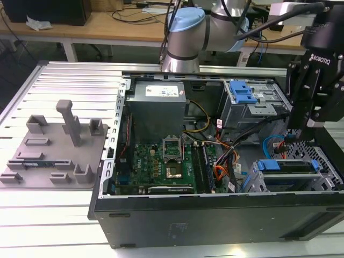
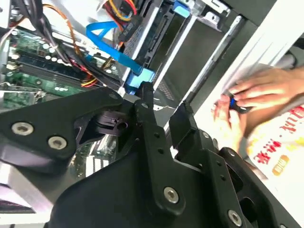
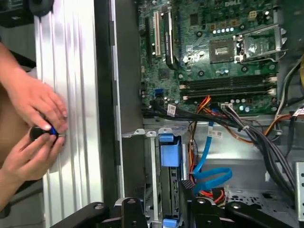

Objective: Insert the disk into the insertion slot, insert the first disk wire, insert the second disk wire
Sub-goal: 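Insert the first disk wire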

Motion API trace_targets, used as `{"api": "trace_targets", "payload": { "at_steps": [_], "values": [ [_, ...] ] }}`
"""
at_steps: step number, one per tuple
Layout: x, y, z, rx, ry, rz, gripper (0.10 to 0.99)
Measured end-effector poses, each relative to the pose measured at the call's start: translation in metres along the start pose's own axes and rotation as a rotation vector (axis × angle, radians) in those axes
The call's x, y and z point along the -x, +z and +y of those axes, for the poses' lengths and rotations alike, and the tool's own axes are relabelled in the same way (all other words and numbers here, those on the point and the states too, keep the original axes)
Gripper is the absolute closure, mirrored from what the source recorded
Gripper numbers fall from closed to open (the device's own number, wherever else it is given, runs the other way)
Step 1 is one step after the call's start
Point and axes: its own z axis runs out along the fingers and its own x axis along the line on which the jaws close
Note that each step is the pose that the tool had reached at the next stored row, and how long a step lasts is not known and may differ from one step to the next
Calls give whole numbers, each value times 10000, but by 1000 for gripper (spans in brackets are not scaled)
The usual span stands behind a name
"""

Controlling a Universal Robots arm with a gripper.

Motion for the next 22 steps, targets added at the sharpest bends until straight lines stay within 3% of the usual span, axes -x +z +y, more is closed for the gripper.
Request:
{"api": "trace_targets", "payload": {
  "at_steps": [3,4,5,9,10,11,13,18,22],
  "values": [
    [138,-35,-116,-13,3,260,678],
    [220,-60,-174,-16,5,335,678],
    [292,-84,-212,-17,4,344,678],
    [459,-140,-291,-18,5,356,678],
    [513,-153,-326,-21,5,415,678],
    [530,-151,-350,-22,7,471,678],
    [539,-129,-358,-4,81,483,678],
    [558,-73,-356,210,696,484,678],
    [545,-49,-330,-61,674,462,678]
  ]
}}
